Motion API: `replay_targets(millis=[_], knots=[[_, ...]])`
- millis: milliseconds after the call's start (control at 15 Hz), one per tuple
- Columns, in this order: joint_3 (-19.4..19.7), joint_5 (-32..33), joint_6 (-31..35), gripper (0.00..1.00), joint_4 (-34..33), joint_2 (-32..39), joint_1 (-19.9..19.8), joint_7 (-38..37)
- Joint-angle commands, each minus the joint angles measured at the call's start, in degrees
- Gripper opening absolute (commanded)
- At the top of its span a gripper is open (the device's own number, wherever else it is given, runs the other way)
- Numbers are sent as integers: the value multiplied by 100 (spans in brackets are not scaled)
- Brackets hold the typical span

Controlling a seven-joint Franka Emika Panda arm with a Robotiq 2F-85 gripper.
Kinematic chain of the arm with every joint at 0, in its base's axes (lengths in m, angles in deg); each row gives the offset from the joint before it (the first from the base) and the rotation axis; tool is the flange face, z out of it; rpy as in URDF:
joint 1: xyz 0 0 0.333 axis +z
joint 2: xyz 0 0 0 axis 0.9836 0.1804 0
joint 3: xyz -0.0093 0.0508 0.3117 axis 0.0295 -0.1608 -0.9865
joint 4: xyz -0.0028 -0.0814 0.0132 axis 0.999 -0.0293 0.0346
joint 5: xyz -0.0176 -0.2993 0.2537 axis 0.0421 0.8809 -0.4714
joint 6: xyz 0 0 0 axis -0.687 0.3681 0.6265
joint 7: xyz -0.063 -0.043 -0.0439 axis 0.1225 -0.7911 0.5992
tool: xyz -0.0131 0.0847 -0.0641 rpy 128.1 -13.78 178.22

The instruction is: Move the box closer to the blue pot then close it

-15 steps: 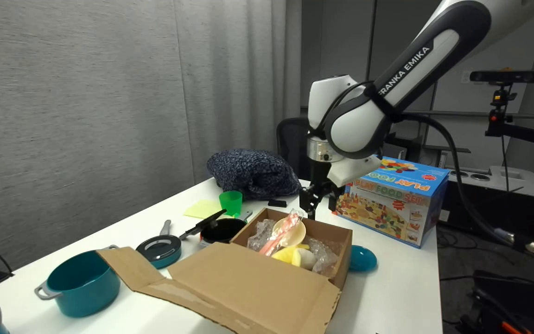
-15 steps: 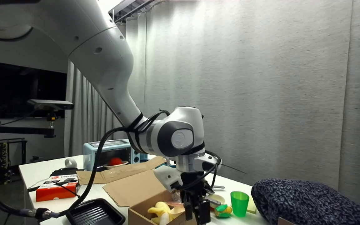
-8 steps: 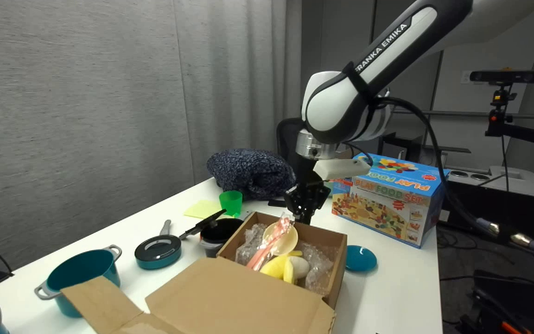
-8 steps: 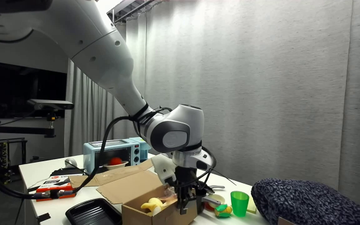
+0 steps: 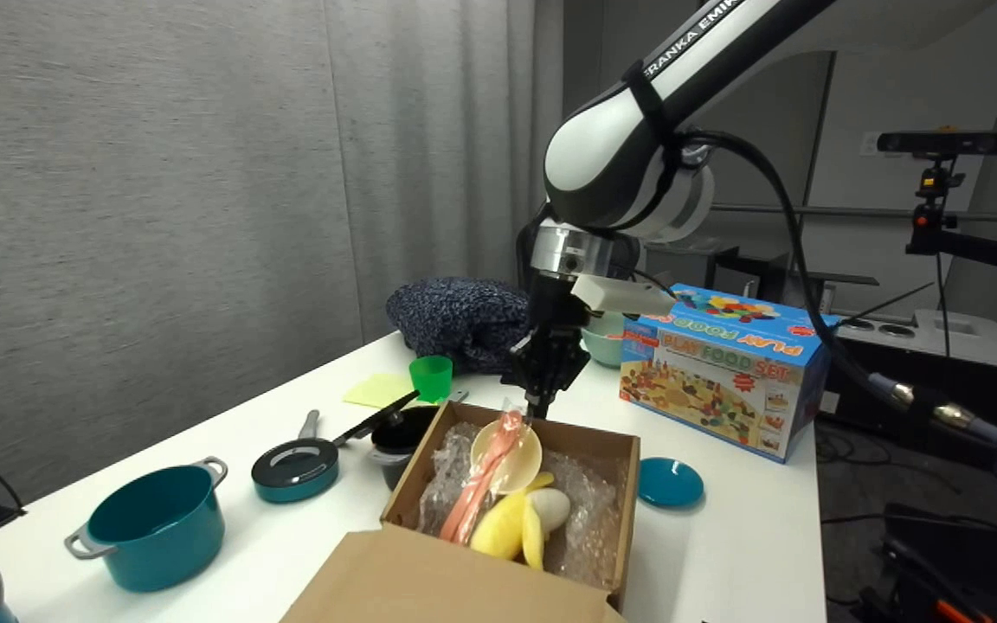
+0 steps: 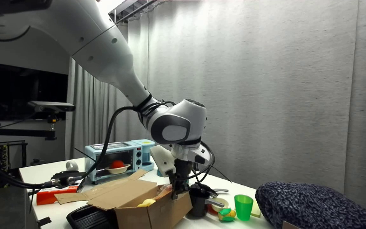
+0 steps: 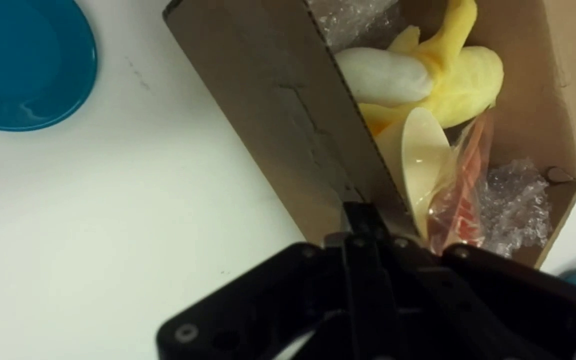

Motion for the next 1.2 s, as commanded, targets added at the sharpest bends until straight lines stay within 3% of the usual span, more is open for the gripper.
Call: replay_targets(millis=[0,400,600,1133], knots=[[107,77,-231,0,-137,7,94,106],[583,1426,-70,0,-149,28,128,-415],[788,1796,266,0,-37,96,99,-569],[684,802,218,0,-142,777,28,-1240]])
